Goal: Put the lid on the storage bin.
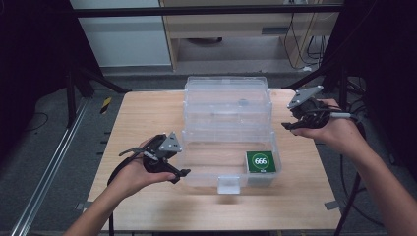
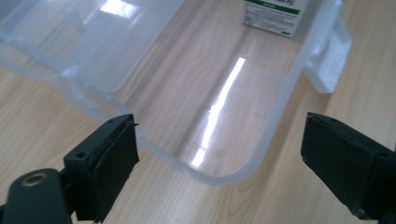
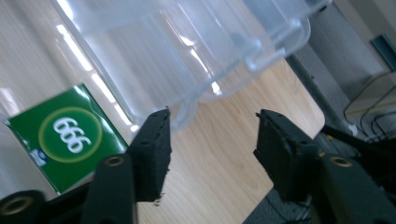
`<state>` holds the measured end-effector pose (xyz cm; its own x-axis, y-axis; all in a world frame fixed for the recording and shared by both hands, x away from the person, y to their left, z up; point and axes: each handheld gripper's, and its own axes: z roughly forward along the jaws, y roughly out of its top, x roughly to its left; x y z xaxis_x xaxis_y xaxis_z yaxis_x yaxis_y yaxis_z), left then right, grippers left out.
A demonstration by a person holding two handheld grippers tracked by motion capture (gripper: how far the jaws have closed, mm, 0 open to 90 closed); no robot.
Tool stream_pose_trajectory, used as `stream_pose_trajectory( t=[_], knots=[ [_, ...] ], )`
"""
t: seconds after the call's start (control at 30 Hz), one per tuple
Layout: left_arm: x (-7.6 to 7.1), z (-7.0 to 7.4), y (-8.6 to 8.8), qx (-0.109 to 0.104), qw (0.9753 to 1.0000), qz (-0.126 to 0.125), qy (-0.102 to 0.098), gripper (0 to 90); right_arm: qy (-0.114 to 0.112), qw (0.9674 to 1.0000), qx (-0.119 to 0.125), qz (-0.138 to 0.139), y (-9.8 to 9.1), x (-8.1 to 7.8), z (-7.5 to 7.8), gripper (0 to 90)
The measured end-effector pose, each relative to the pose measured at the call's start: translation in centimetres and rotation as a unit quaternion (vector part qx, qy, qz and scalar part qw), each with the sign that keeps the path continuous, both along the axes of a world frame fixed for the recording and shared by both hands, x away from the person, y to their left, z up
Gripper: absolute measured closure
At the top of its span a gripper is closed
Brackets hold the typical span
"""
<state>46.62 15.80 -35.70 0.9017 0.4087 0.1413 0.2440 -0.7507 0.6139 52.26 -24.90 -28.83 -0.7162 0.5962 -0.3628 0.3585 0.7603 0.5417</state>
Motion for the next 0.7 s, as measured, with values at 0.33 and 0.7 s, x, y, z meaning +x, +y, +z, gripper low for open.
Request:
stream_pose_trajectory(
  t=[0.33, 0.7],
  knots=[
    [0.2, 0.0, -2.2, 0.026, 0.9985, -0.048, 0.010, 19.2, -0.006, 0.9959, -0.051, 0.074, 4.8, 1.9, 1.2, 57.3],
    [0.3, -1.6, -4.3, 0.065, 0.9943, -0.081, 0.023, 20.2, -0.001, 0.9862, -0.110, 0.124, 8.9, 5.4, 0.7, 57.6]
  ],
)
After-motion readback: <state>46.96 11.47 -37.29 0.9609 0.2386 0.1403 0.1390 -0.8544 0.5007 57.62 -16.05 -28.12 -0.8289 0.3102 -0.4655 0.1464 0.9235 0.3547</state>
